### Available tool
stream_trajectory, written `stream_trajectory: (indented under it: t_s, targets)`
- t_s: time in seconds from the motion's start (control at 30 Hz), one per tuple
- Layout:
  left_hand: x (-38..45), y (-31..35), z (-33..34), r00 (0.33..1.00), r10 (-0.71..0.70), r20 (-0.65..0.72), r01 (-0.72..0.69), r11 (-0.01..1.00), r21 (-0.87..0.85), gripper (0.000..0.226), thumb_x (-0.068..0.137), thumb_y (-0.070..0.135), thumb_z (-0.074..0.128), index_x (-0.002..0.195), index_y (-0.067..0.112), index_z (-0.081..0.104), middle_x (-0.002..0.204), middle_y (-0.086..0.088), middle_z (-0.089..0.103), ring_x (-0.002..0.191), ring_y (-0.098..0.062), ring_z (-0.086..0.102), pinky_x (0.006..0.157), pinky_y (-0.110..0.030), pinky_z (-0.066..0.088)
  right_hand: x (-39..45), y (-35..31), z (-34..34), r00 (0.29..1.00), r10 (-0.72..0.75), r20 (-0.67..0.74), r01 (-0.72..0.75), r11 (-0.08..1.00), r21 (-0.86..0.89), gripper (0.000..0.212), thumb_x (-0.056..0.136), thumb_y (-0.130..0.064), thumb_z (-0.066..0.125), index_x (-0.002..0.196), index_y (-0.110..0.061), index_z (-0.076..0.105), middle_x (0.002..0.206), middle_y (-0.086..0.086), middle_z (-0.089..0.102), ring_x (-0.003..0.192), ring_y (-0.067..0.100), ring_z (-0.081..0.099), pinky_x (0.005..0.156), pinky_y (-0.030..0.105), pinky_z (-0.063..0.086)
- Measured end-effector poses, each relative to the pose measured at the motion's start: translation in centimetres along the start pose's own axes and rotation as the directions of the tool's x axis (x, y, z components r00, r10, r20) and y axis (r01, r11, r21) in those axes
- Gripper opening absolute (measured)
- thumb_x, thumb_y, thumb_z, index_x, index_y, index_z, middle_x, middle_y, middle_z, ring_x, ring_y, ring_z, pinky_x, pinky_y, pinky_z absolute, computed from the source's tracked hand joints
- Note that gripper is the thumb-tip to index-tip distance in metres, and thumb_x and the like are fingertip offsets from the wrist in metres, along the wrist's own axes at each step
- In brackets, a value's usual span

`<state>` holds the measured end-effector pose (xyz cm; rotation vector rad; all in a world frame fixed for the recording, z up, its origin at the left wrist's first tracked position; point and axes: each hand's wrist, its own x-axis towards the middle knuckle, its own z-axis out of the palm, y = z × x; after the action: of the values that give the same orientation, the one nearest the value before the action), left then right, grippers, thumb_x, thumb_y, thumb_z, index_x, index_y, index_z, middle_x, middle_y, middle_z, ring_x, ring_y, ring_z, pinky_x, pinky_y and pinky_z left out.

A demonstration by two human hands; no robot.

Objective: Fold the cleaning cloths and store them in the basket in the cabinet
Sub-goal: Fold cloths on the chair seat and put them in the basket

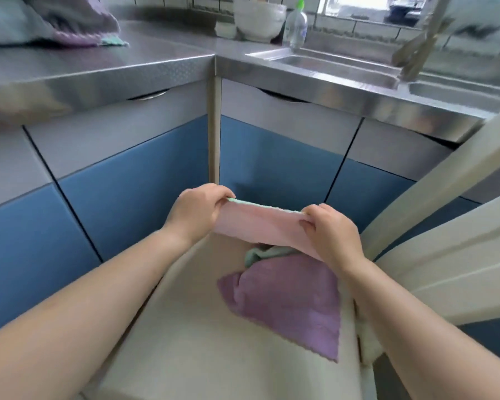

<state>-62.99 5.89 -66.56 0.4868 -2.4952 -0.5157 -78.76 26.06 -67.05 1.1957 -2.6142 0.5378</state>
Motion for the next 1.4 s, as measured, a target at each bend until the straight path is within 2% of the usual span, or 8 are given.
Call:
stream_trajectory:
  t_s: [0.3,0.6,0.73,0.83,1.0,1.1,1.23,1.4]
  targets:
    - [6.0,3.7,-10.6,0.968,0.089,-0.235,-0.061,0.991,0.122,0.021,0.092,0.016,0.049,0.101,0.022,0.067,0.094,0.002,0.066,0.090,-0.022,0.059,0.070,-0.034,0.046,6.5,-3.0,-11.4,0.954,-0.108,-0.280,0.105,0.994,-0.027,0.020,0.094,-0.028,0.053,0.104,-0.018,0.066,0.100,0.001,0.066,0.088,0.026,0.060,0.065,0.030,0.042]
    - [-5.9,5.0,-16.0,0.949,0.225,-0.221,-0.202,0.972,0.123,0.014,0.087,0.022,0.058,0.091,0.017,0.070,0.081,0.004,0.065,0.073,-0.015,0.058,0.061,-0.030,0.045,-4.7,-5.3,-11.9,0.908,-0.206,-0.365,0.260,0.960,0.106,0.007,0.081,-0.025,0.071,0.085,-0.020,0.068,0.082,-0.004,0.067,0.068,0.023,0.061,0.058,0.032,0.050]
    - [-14.7,3.9,-13.2,0.991,0.101,-0.088,-0.102,0.995,-0.011,0.030,0.086,0.042,0.047,0.088,0.021,0.069,0.080,0.011,0.062,0.072,-0.004,0.055,0.061,-0.026,0.046,-13.0,-5.2,-8.0,0.938,-0.278,-0.205,0.304,0.947,0.108,0.009,0.077,-0.023,0.077,0.081,-0.020,0.070,0.076,-0.008,0.065,0.062,0.013,0.059,0.053,0.025,0.049]
    - [-20.6,2.5,-9.5,0.998,-0.010,0.058,0.012,0.999,-0.039,0.012,0.090,0.026,0.058,0.093,0.020,0.068,0.087,0.011,0.062,0.079,-0.004,0.057,0.069,-0.027,0.048,-18.2,-4.4,-4.1,0.962,-0.272,0.000,0.268,0.948,0.173,0.011,0.077,-0.025,0.076,0.079,-0.019,0.067,0.072,-0.015,0.057,0.063,0.014,0.060,0.053,0.023,0.042]
    - [-27.2,1.8,-4.8,0.939,-0.181,0.292,0.192,0.981,-0.008,0.012,0.097,0.025,0.047,0.098,0.026,0.058,0.094,0.012,0.062,0.082,-0.007,0.056,0.069,-0.021,0.044,-23.4,-3.2,0.5,0.903,-0.171,0.394,0.120,0.981,0.151,0.022,0.094,-0.038,0.049,0.105,-0.021,0.057,0.101,-0.004,0.067,0.093,0.019,0.062,0.073,0.029,0.044]
    - [-28.3,2.1,-3.8,0.916,-0.223,0.334,0.229,0.973,0.019,0.011,0.099,0.029,0.043,0.097,0.025,0.053,0.089,0.008,0.060,0.074,-0.009,0.051,0.058,-0.015,0.035,-24.6,-3.1,0.7,0.889,-0.155,0.431,0.103,0.985,0.141,0.015,0.097,-0.039,0.041,0.101,-0.025,0.045,0.096,-0.002,0.065,0.087,0.022,0.059,0.069,0.032,0.042]
    - [-28.7,2.3,-3.2,0.912,-0.238,0.334,0.246,0.969,0.019,0.017,0.098,0.031,0.043,0.101,0.023,0.057,0.097,0.007,0.064,0.085,-0.010,0.057,0.068,-0.023,0.045,-25.2,-2.7,0.5,0.882,-0.150,0.446,0.124,0.988,0.088,0.010,0.097,-0.038,0.041,0.094,-0.029,0.044,0.080,-0.006,0.056,0.072,0.019,0.050,0.059,0.028,0.035]
    - [-27.9,1.7,-3.0,0.896,-0.321,0.306,0.353,0.934,-0.056,0.016,0.092,0.037,0.054,0.096,0.025,0.063,0.092,0.014,0.065,0.084,-0.001,0.057,0.072,-0.025,0.050,-23.9,-1.9,0.8,0.909,-0.062,0.412,-0.027,0.978,0.207,0.042,0.086,-0.028,0.062,0.059,-0.036,0.031,0.055,-0.010,0.038,0.055,0.006,0.035,0.052,0.023,0.027]
